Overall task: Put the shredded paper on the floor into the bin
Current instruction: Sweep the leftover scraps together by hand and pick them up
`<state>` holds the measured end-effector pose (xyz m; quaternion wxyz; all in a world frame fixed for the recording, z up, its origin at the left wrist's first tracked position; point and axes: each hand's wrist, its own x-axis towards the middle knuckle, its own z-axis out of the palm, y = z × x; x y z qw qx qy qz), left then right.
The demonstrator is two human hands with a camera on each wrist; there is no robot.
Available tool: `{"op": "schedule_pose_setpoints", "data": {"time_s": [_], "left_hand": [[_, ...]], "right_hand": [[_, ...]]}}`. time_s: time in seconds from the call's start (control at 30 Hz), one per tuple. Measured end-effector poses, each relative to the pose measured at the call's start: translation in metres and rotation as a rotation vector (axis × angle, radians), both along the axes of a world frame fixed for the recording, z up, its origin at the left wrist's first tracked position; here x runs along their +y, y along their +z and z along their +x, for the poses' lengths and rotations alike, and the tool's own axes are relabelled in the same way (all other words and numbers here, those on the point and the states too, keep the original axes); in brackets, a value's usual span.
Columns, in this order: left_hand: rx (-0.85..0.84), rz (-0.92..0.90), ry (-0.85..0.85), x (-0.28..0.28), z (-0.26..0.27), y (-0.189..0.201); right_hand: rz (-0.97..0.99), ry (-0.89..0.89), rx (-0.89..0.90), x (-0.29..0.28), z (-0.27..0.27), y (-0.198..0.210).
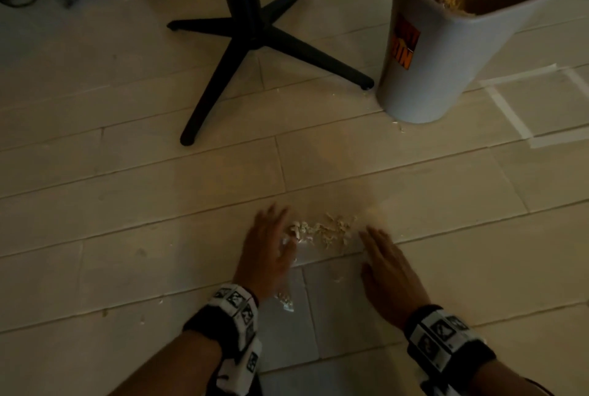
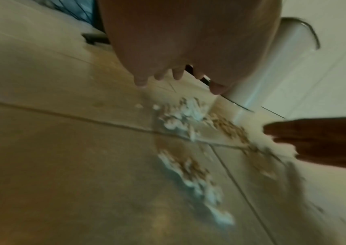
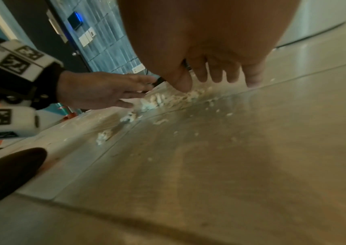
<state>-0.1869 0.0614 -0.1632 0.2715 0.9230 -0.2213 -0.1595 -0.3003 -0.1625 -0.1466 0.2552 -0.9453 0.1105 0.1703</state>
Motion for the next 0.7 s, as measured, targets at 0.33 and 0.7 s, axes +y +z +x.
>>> {"op": "schedule_pose_setpoints", "data": {"time_s": [0.33,0.7], "left_hand": [[0.182,0.144,0.238,0.000,0.008,0.009],[0.313,0.372,0.213,0.028,0.002,0.026]], "right_hand": [[0.092,-0.150,0.060,0.003,0.014,-0.004],[0.284,-0.431,0.116,-0.018,0.021,0.005]]}}
